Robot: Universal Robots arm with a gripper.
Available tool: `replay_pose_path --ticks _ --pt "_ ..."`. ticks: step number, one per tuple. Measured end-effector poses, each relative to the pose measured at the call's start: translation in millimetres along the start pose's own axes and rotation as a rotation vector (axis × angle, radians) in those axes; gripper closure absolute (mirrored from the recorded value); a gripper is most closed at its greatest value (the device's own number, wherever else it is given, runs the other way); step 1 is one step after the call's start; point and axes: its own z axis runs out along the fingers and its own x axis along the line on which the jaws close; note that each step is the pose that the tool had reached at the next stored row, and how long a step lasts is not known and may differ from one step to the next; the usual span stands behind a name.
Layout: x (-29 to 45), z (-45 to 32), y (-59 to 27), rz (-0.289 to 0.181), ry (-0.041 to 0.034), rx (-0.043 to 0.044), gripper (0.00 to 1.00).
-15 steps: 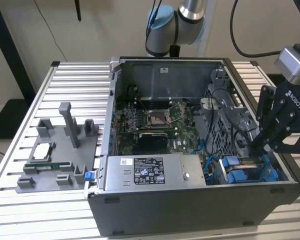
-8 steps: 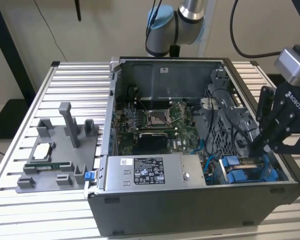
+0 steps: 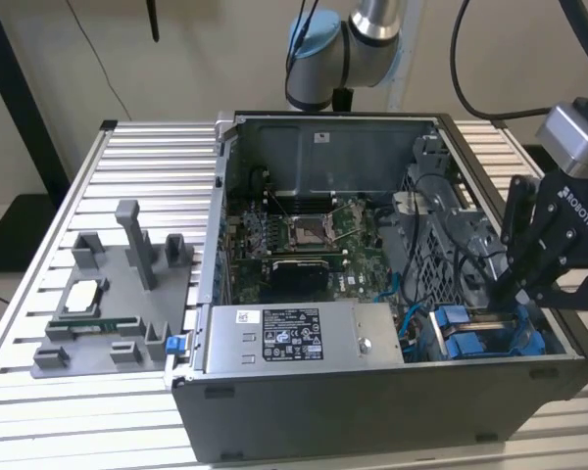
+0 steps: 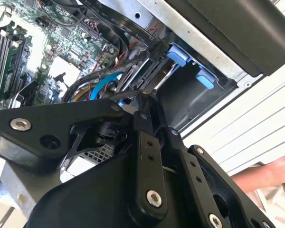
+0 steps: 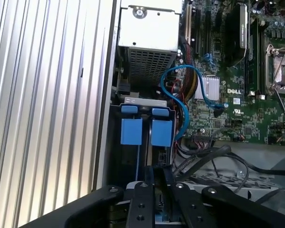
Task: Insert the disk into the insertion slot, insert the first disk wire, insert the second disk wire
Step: 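Insert the first disk wire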
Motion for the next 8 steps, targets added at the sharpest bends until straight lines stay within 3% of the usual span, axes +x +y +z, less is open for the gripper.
replay_pose_path --ticks 4,8 --pt "0.2 0.7 -1.7 -0.003 -0.0107 0.0037 1.00" --pt "0.1 1.1 -3.7 -0.010 -0.0187 0.0219 1.00"
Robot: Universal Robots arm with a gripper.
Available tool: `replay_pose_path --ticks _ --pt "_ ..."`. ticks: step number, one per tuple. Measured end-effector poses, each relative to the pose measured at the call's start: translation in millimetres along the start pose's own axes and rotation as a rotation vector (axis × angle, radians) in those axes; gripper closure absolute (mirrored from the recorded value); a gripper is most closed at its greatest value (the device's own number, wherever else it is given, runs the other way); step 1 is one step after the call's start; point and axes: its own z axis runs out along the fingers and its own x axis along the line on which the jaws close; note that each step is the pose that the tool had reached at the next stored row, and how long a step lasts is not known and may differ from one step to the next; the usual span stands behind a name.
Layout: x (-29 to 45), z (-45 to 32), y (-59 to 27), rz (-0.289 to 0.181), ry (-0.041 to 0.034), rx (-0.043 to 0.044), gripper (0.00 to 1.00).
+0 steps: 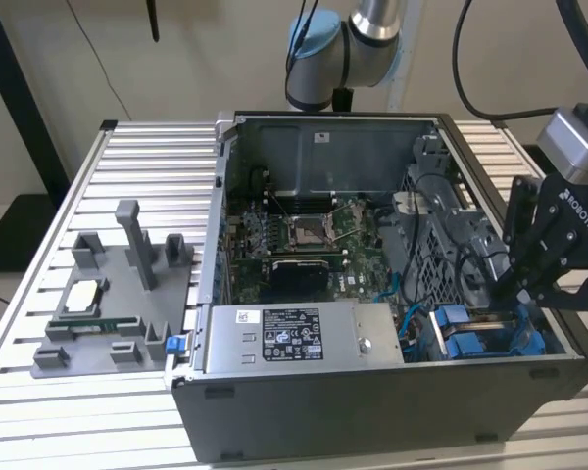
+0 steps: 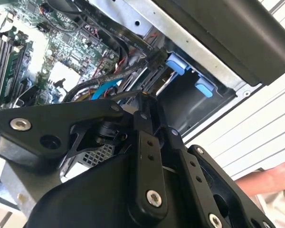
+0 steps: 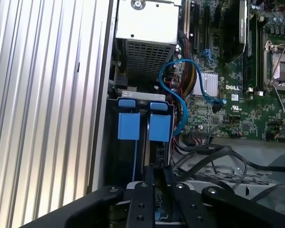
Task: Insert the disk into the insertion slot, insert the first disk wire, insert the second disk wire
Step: 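Insert the first disk wire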
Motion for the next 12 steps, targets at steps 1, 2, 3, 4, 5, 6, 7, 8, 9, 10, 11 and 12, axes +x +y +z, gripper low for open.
replay_pose_path --ticks 1,2,3,4,5,6,7,8,9,10,11,12 --pt "0.0 0.3 -0.2 -0.001 -0.0007 0.0048 1.00" --pt "0.0 0.7 -0.7 -0.002 -0.0013 0.0097 1.00" --pt "0.0 1.0 -1.1 -0.003 -0.0016 0.0142 1.00" --pt "0.0 1.5 -1.6 -0.003 -0.0018 0.0182 1.00" --pt "-0.1 1.9 -2.1 -0.004 -0.0018 0.0216 1.00" --pt "-0.2 2.5 -2.5 -0.004 -0.0020 0.0252 1.00" --pt "-0.4 3.3 -2.8 -0.005 -0.0024 0.0279 1.00" --pt "-0.6 4.1 -3.0 -0.005 -0.0026 0.0305 1.00" --pt "-0.9 4.8 -3.2 -0.005 -0.0026 0.0332 1.00" --pt "-1.2 5.7 -3.3 -0.005 -0.0026 0.0360 1.00" --pt "-1.6 6.5 -3.5 -0.006 -0.0029 0.0388 1.00" --pt "-2.0 7.0 -3.7 -0.006 -0.0034 0.0414 1.00"
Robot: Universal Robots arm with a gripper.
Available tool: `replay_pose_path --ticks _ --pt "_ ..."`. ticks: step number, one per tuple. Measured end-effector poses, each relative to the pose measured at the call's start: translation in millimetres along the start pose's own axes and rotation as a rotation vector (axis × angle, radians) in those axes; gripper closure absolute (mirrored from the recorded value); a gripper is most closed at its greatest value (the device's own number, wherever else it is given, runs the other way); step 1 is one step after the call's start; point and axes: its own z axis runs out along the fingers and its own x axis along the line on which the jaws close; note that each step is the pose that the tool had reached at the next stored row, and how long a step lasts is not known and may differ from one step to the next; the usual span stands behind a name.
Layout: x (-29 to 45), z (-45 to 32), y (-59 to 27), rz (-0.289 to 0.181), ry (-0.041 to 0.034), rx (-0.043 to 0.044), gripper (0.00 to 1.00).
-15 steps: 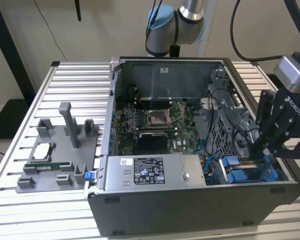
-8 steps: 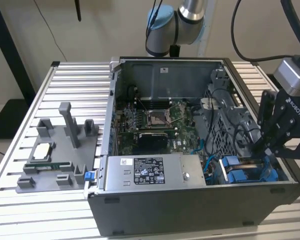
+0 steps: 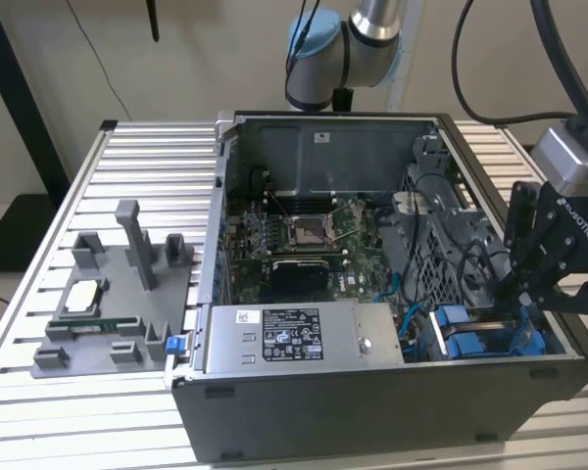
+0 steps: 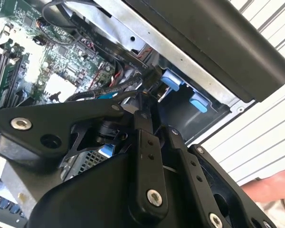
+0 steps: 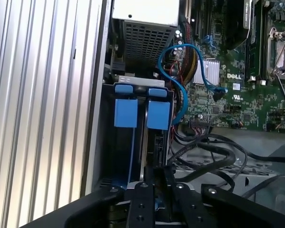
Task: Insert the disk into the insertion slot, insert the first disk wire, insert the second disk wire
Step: 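Insert the first disk wire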
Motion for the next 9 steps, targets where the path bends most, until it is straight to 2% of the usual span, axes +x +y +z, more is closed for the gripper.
replay_pose_path --ticks 4,9 --pt "-0.7 0.9 0.0 -0.001 -0.0004 0.0059 1.00" --pt "-1.2 2.2 2.1 -0.001 -0.0004 0.0076 1.00"
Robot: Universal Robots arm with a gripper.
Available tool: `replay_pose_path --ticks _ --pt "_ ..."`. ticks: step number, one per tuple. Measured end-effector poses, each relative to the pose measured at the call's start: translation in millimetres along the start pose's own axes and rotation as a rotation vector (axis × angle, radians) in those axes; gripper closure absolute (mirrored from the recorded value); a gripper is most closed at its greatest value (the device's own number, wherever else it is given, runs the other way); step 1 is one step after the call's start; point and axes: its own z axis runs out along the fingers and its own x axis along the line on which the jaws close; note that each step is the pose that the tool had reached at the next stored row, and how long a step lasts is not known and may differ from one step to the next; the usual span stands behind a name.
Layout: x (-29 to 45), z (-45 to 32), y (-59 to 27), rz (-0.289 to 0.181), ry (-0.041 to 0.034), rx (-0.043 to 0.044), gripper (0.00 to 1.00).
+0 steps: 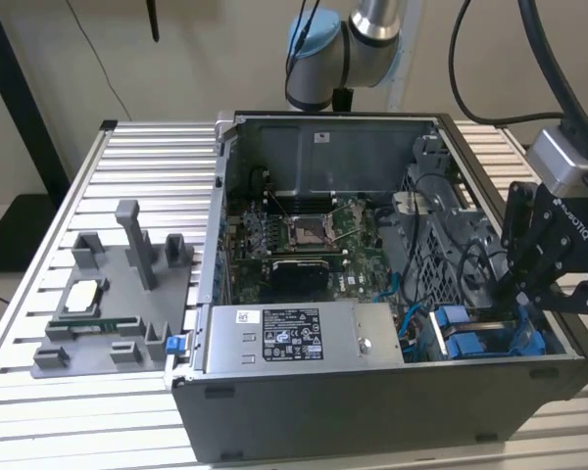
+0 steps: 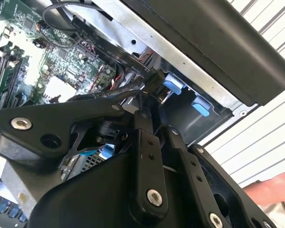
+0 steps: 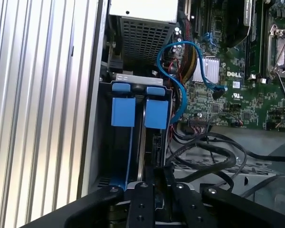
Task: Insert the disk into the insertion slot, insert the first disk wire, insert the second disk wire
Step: 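Insert the first disk wire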
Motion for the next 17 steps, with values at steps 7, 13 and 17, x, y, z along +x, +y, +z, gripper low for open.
replay_pose_path --ticks 7,13,17 --pt "0.3 3.7 -0.5 -0.002 -0.0036 0.0138 1.00" --pt "0.4 6.5 -0.7 0.000 -0.0044 0.0164 1.00" --pt "0.5 6.3 0.4 0.004 -0.0074 0.0168 0.00"
